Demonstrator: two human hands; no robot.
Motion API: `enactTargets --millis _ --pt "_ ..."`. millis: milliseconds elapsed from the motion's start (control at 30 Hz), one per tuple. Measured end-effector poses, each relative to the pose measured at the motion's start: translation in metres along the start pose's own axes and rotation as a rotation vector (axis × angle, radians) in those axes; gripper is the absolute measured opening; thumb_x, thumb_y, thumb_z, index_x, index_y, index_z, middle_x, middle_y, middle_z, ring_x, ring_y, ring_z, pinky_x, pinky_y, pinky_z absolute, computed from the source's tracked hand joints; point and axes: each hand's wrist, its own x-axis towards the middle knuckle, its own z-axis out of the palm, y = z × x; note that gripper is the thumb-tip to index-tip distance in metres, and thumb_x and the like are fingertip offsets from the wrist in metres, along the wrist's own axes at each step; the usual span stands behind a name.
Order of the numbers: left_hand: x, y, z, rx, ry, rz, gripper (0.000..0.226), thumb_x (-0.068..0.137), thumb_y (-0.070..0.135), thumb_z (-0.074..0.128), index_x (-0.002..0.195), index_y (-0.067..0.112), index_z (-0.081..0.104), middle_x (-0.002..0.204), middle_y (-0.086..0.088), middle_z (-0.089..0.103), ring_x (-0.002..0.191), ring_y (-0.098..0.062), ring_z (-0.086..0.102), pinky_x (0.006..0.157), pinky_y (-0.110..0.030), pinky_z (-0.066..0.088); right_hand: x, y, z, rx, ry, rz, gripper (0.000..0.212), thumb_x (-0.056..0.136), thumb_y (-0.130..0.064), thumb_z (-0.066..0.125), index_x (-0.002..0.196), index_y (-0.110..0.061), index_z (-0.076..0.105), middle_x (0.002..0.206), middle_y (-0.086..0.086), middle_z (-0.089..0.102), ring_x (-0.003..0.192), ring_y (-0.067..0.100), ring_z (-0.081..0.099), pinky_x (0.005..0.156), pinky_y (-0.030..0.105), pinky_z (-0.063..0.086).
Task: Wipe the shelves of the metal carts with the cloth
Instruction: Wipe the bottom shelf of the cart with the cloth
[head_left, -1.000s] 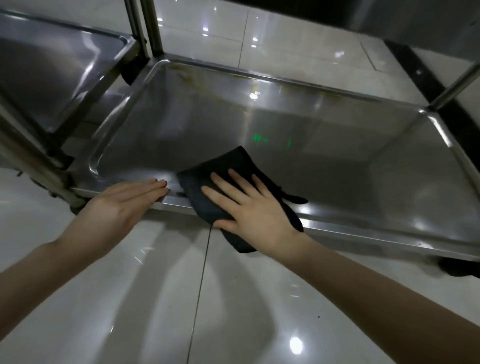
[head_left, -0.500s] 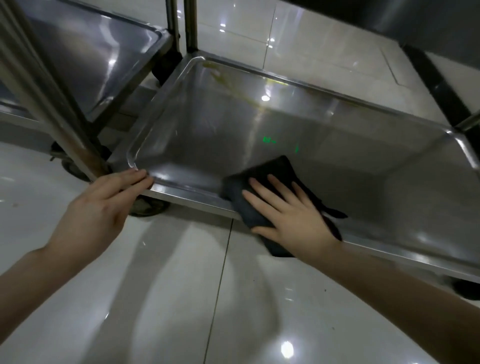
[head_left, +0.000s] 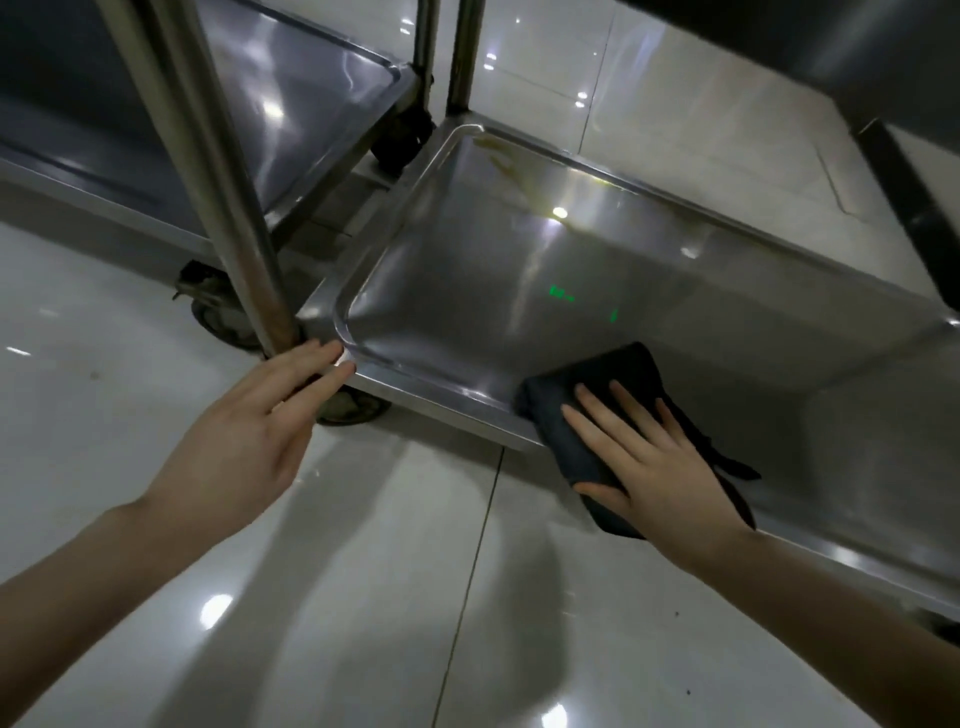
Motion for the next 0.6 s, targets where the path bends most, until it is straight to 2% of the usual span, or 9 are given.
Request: enactTargets --millis 67,133,200,267,333,400,533,600 --pt "0.001 0.002 -0.001 -0.024 0.014 -0.008 0.052 0.088 -0.002 0.050 0.140 0.005 0.048 0.146 -0.012 0.047 0.136 -0.029 0.043 0.110 -0.044 0.039 0.031 -0.026 -0.003 0.026 0.047 -0.004 0.066 0.091 -0.053 0.045 0.148 -0.020 0.041 0.154 0.003 0.038 0.138 0.036 0.041 0.100 0.060 0.043" --pt "0.001 0.001 -0.003 -0.038 0.002 -0.019 0.053 0.087 0.001 0.048 0.140 0.005 0.049 0.146 -0.010 0.047 0.136 -0.026 0.043 0.112 -0.039 0.036 0.076 -0.064 -0.006 0.083 0.070 -0.002 0.069 0.092 -0.054 0.050 0.152 -0.025 0.033 0.159 -0.001 0.029 0.144 0.033 0.032 0.108 0.060 0.034" --pt "0.002 0.000 -0.007 -0.039 0.000 -0.045 0.052 0.085 -0.001 0.046 0.137 0.003 0.052 0.143 -0.011 0.050 0.134 -0.025 0.045 0.114 -0.032 0.033 0.124 -0.104 -0.009 0.114 0.083 -0.016 0.071 0.094 -0.054 0.047 0.155 -0.029 0.020 0.163 -0.003 0.018 0.148 0.030 0.019 0.115 0.059 0.022" --pt "0.004 0.001 -0.011 -0.042 0.013 -0.084 0.051 0.082 0.001 0.041 0.132 -0.001 0.055 0.137 -0.015 0.055 0.129 -0.025 0.049 0.114 -0.024 0.028 0.153 -0.130 -0.013 0.126 0.070 0.005 0.070 0.096 -0.052 0.045 0.155 -0.028 0.018 0.163 -0.001 0.016 0.149 0.029 0.014 0.116 0.058 0.018" --pt "0.005 0.001 -0.015 -0.052 0.003 -0.112 0.054 0.078 -0.006 0.045 0.131 0.000 0.056 0.136 -0.015 0.056 0.129 -0.022 0.047 0.114 -0.021 0.025 0.153 -0.131 -0.015 0.109 0.073 0.004 0.068 0.096 -0.051 0.044 0.155 -0.027 0.020 0.163 -0.001 0.018 0.149 0.027 0.017 0.116 0.056 0.019" --pt "0.004 0.001 -0.018 -0.070 -0.021 -0.125 0.060 0.077 -0.013 0.048 0.135 0.005 0.054 0.140 -0.009 0.053 0.133 -0.018 0.044 0.114 -0.021 0.028 0.132 -0.113 -0.013 0.087 0.066 -0.020 0.065 0.097 -0.051 0.039 0.155 -0.027 0.023 0.162 -0.003 0.020 0.148 0.025 0.021 0.116 0.054 0.024" --pt "0.001 0.002 -0.018 -0.100 -0.004 -0.113 0.055 0.086 0.010 0.033 0.137 0.008 0.053 0.141 -0.004 0.053 0.133 -0.019 0.047 0.111 -0.029 0.035 0.069 -0.068 -0.002 0.009 0.111 0.007 0.061 0.095 -0.049 0.037 0.149 -0.021 0.040 0.156 0.001 0.036 0.140 0.029 0.039 0.104 0.055 0.042" --pt "-0.001 0.005 -0.014 -0.106 -0.001 -0.114 0.056 0.086 0.013 0.031 0.136 0.006 0.053 0.143 -0.004 0.052 0.136 -0.019 0.044 0.113 -0.030 0.034 0.056 -0.058 0.000 -0.007 0.112 0.008 0.060 0.094 -0.050 0.039 0.146 -0.019 0.045 0.152 0.003 0.041 0.137 0.032 0.043 0.099 0.057 0.046"
